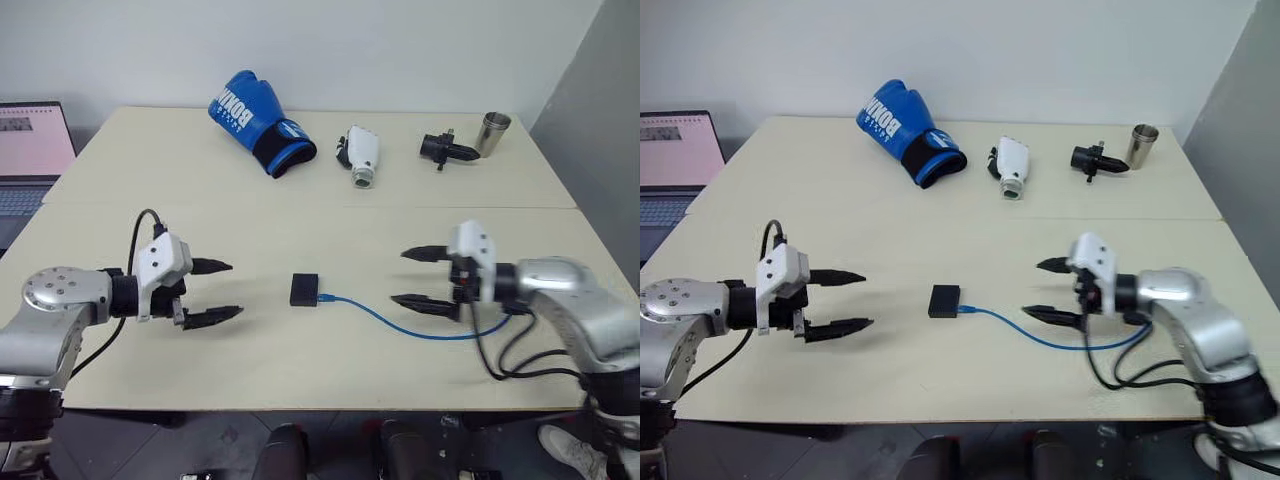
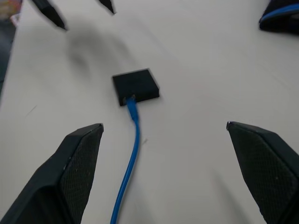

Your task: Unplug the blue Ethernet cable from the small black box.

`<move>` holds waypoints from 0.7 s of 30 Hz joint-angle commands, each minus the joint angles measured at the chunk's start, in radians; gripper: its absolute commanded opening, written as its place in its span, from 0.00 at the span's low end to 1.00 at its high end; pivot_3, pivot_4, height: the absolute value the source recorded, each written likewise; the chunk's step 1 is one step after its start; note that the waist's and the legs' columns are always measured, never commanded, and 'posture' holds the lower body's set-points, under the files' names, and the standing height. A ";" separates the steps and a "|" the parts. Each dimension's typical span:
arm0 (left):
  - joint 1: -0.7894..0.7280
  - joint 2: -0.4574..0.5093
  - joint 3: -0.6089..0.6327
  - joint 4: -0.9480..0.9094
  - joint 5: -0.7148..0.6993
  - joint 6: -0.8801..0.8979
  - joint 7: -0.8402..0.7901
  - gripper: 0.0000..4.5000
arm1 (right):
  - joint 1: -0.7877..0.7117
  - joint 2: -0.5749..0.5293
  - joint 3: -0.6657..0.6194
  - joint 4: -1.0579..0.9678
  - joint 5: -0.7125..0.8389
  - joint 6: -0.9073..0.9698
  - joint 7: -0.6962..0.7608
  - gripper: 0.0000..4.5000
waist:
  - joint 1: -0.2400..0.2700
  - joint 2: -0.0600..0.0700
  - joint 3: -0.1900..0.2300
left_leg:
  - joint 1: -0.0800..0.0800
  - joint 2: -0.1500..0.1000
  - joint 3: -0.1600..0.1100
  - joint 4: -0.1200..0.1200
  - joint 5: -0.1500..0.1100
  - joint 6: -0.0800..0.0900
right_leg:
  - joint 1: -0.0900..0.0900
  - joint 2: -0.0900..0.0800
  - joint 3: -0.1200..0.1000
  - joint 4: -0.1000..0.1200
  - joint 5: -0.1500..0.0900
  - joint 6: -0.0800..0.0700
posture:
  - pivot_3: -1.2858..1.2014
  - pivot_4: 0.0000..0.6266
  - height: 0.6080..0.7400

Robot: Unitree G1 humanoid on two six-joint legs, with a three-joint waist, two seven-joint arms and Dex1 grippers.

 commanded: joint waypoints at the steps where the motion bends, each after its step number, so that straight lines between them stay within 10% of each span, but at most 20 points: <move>1: -0.017 0.024 -0.001 -0.017 0.012 -0.019 -0.015 1.00 | -0.027 0.062 0.055 0.070 -0.079 -0.068 -0.045 1.00 | 0.003 0.000 0.000 | -0.001 0.000 0.000 0.000 0.000 0.000 | -0.001 0.000 0.000 0.000 0.000 0.000 | 0.52 0.24 1.00; 16: -0.026 0.013 -0.028 -0.024 0.042 -0.038 -0.013 1.00 | -0.101 0.244 0.200 0.373 -0.252 -0.250 -0.027 1.00 | 0.002 0.000 0.000 | -0.002 0.000 0.000 0.000 0.000 0.000 | -0.002 0.000 0.000 0.001 0.000 -0.001 | 0.52 0.24 1.00; 21: -0.020 0.005 -0.033 -0.015 0.046 -0.044 -0.014 1.00 | -0.111 0.265 0.205 0.401 -0.266 -0.268 -0.007 0.76 | 0.002 0.000 0.000 | -0.002 0.000 0.000 0.000 0.000 0.000 | -0.002 0.000 0.000 0.001 0.000 -0.001 | 0.52 0.24 1.00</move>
